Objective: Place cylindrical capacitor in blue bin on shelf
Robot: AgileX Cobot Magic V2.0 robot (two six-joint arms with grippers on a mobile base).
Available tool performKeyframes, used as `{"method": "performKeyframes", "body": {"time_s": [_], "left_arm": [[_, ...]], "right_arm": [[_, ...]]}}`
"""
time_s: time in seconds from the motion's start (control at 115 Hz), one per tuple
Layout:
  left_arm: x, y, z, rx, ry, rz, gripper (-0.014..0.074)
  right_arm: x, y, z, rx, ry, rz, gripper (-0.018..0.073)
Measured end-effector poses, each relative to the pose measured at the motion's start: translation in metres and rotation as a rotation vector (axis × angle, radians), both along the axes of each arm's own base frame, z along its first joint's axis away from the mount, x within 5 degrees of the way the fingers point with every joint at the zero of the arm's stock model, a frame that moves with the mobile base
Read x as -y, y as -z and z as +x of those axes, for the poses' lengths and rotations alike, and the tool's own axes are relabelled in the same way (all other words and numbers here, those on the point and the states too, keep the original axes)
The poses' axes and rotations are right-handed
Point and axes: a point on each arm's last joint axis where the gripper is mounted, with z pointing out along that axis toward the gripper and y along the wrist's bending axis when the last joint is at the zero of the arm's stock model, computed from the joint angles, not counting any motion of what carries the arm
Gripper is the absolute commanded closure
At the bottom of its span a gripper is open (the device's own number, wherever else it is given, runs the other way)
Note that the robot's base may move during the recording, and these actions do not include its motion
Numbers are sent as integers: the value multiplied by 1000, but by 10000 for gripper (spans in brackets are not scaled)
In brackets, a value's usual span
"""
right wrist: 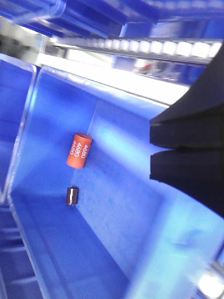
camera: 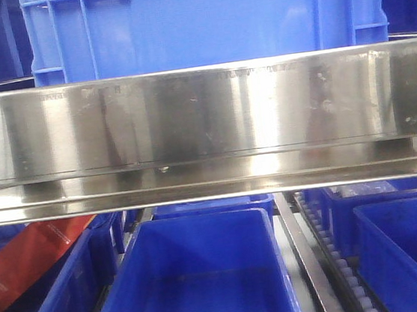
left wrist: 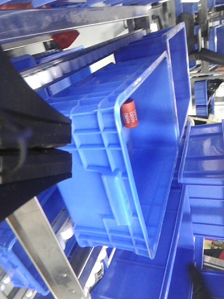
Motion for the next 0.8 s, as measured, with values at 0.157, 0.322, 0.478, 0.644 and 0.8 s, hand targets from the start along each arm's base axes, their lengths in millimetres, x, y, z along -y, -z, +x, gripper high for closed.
{"method": "performKeyframes", "body": {"time_s": [0.157,0.322,0.478,0.644,0.8], "left_arm": [[0,-1,0,13,-2,-5,707],[0,-1,0,15,-2,-7,707],[0,-1,0,15,-2,-7,707],[0,-1,0,16,-3,-5,707],[0,-1,0,17,-4,-4,707]], "right_arm": [[15,32,-31,64,2,29,718],[29,65,-62,135,4,60,718],[41,87,-88,214,6,97,718],[47,100,-100,264,6,120,718],[47,100,-100,272,6,124,718]]}}
